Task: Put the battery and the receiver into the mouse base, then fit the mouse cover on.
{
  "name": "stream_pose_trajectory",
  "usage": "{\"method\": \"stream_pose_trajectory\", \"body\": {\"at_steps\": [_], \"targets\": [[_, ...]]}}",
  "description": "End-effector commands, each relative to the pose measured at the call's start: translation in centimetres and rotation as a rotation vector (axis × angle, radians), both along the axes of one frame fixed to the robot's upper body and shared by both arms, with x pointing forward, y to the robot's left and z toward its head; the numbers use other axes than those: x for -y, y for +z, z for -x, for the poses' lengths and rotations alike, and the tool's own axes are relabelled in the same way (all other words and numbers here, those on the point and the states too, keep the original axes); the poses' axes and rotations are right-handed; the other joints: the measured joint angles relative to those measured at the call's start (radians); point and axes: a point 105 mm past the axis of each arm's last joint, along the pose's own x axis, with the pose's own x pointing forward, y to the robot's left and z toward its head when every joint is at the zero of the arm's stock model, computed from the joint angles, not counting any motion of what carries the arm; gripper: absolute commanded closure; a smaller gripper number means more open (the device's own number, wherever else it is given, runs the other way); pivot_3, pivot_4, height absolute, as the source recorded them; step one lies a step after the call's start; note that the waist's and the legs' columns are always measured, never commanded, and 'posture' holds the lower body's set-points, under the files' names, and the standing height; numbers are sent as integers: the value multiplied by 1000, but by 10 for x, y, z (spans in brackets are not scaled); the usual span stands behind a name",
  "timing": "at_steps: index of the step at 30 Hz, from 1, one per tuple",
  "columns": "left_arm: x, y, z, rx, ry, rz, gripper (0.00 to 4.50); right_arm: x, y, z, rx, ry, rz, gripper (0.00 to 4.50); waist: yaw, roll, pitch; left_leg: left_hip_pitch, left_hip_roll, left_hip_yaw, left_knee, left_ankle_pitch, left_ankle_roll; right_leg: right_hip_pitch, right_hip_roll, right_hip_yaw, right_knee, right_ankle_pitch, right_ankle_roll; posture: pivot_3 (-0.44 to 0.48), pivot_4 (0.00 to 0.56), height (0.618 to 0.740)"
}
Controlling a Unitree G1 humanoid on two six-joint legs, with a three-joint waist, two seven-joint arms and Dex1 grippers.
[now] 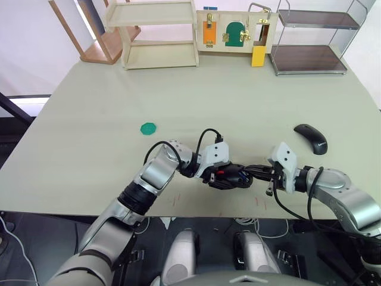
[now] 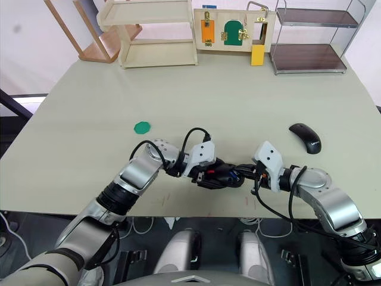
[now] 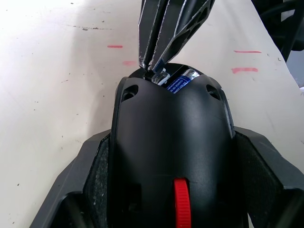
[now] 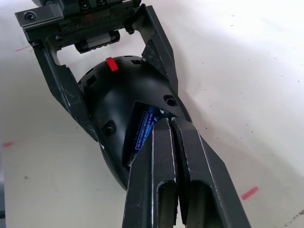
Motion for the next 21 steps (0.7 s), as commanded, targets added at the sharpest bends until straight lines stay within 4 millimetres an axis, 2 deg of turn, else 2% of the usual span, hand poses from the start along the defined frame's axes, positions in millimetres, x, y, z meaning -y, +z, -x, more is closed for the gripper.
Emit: {"method": "stream_pose_trajectory", "body": {"at_steps": [1,14,21], "targets": [[-1,-11,9,-46,-26,-39,1573,1,-11,4,-37,4,19,4415,0,0,0,2,0,0,0,0,0,2,0,0,0,0,0,0,150,740],[-2,-12,8,-48,-23,-41,1573,12,-40,5,-107,-21,108,4415,0,-2,-2,7,0,1,-1,0,0,6,0,1,0,-2,-3,0,150,740],[-3,-12,9,-48,-18,-41,1573,23,-61,10,-218,-68,174,4415,-1,-4,-9,8,0,1,-1,0,0,6,0,2,0,-2,-4,0,150,740]]}}
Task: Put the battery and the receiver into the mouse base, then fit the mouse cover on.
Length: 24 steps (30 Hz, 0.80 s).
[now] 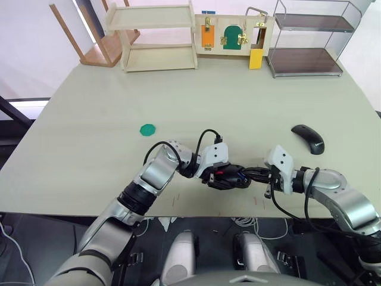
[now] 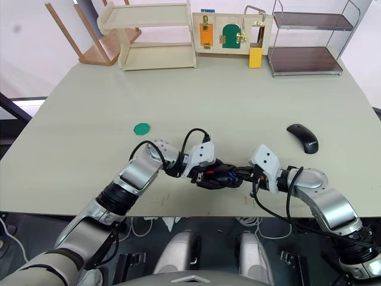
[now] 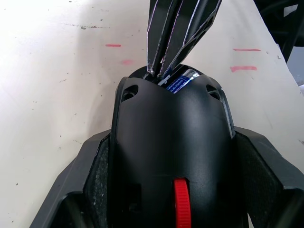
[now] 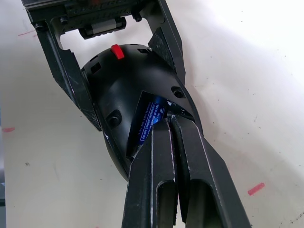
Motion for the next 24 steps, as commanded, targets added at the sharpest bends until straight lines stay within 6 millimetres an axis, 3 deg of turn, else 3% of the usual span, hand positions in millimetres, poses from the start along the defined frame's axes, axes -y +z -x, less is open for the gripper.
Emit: {"method": "stream_pose_trajectory", "body": {"at_steps": [1,12,24], "targets": [[-1,-10,10,-44,-32,-28,1573,24,-47,9,-200,-99,131,4415,0,-1,-4,0,0,0,0,0,0,0,0,0,0,0,0,0,150,740],[-1,-11,10,-46,-31,-30,1573,11,-20,4,-28,-42,-17,4415,-1,-3,-8,0,0,0,0,0,0,0,0,0,0,0,0,0,150,740],[-1,-11,11,-46,-28,-24,1573,23,21,3,143,-46,-99,4415,1,-2,-7,-1,0,1,0,0,0,-1,0,0,-1,0,0,0,150,740]]}}
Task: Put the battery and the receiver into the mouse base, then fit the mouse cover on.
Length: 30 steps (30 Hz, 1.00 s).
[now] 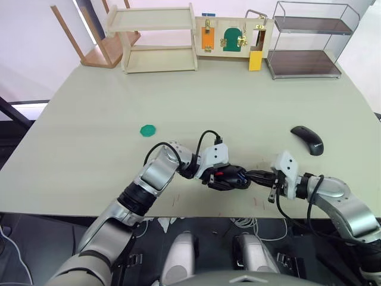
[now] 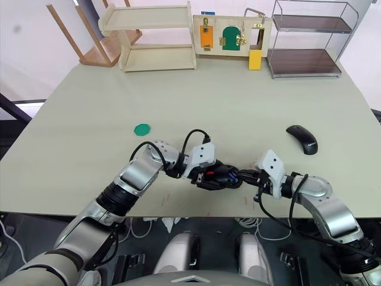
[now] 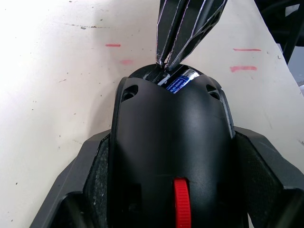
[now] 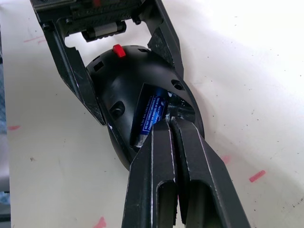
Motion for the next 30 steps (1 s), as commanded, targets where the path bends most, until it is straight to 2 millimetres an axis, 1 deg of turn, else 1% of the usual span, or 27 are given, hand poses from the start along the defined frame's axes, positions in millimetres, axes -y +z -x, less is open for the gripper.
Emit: {"method": "stream_pose_trajectory", "body": {"at_steps": [1,5,8,10,11,13,15,16,17,19,20,22,24,30], "targets": [[0,-10,10,-39,-32,-26,1573,11,18,4,57,-6,-8,4415,0,0,0,0,0,0,0,0,0,0,0,0,0,0,0,0,150,740],[0,-10,9,-38,-27,-25,1573,24,28,10,93,-21,-31,4415,1,1,0,0,0,0,-1,0,0,0,0,0,0,0,0,0,150,740],[0,-10,9,-39,-25,-23,1573,35,29,19,44,-12,-75,4415,1,1,1,0,0,0,-1,0,0,0,0,0,0,-1,2,0,150,740],[0,-11,10,-39,-25,-23,1573,40,29,25,44,4,-82,4415,1,1,1,0,0,0,-1,0,0,0,0,0,-1,-1,1,0,150,740],[0,-11,10,-39,-25,-23,1573,43,29,27,55,6,-73,3918,1,1,1,0,0,0,-1,0,0,0,0,0,-1,-1,1,0,150,740],[0,-11,10,-38,-24,-23,1573,48,28,28,77,4,-54,3199,1,1,1,0,0,0,-1,0,0,0,0,0,0,-1,2,0,150,740],[0,-11,10,-37,-26,-24,1573,56,22,28,100,-8,-6,2384,1,1,1,0,0,0,-1,0,0,0,0,0,0,-2,2,0,150,740],[1,-11,10,-36,-26,-22,1573,59,20,30,96,1,-4,2032,1,1,1,0,0,0,-1,0,0,0,0,0,-1,-2,3,0,150,740],[1,-11,10,-35,-26,-22,1573,60,19,33,91,18,-4,1429,1,1,1,0,0,1,-1,0,0,0,0,1,-1,-2,3,0,150,740],[1,-11,9,-30,-27,-23,1573,61,21,37,85,42,-32,765,1,1,1,0,0,1,-1,0,0,0,0,1,-1,-2,2,0,150,740],[1,-10,8,-26,-24,-22,1573,62,23,38,85,51,-53,273,1,1,1,0,0,1,-1,0,0,0,0,1,-1,-2,2,0,150,740],[1,-9,6,-17,-17,-20,1573,65,26,38,88,52,-76,93,1,1,1,0,0,0,-1,0,0,0,0,1,-1,-1,2,0,150,740],[1,-7,4,-11,-10,-17,1573,69,25,37,98,46,-58,93,1,1,1,0,0,1,-1,0,0,0,0,1,-1,-1,2,0,150,740],[-1,-2,-7,19,40,-7,1573,73,30,39,110,75,-108,93,3,2,1,0,0,1,-1,0,0,0,0,1,-1,-1,2,0,150,740]]}}
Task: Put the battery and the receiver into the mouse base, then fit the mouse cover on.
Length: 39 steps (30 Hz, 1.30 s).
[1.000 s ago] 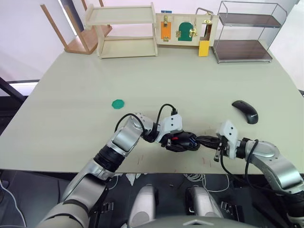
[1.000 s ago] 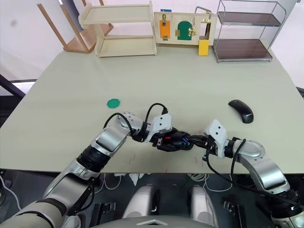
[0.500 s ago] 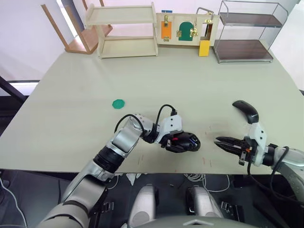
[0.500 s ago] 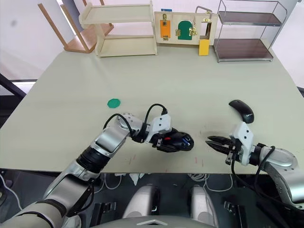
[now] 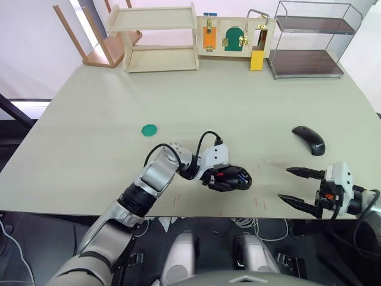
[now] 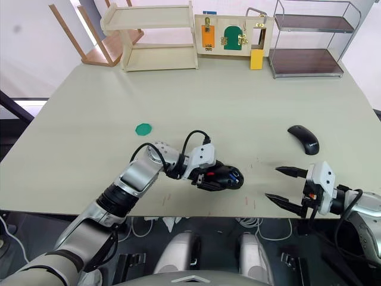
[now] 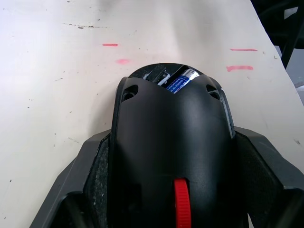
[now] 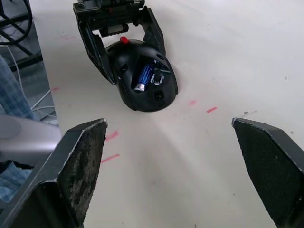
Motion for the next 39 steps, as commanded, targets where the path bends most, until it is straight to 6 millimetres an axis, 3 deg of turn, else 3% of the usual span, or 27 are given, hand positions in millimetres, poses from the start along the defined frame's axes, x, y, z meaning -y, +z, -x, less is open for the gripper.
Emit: {"method": "stream_pose_trajectory", "body": {"at_steps": [1,13,15,17,39], "targets": [[-2,-1,-7,12,43,-18,1573,3,15,0,68,22,-33,93,0,0,0,0,0,0,0,0,0,0,0,0,0,0,0,0,150,740],[-4,3,-10,11,85,-18,1573,3,20,2,112,37,-67,93,0,0,0,0,0,0,0,0,0,0,0,0,0,0,0,0,150,740],[-4,3,-10,10,89,-15,563,2,19,2,116,39,-69,0,0,0,0,0,0,0,0,0,0,0,0,0,0,0,0,0,150,740],[-4,5,-11,12,96,-9,72,2,20,3,121,41,-71,0,0,0,0,0,0,0,0,0,0,0,0,0,0,0,0,0,150,740],[-4,22,4,2,53,54,72,4,22,10,137,71,-89,0,-1,3,3,0,0,0,0,0,0,0,0,1,0,0,0,0,150,740]]}}
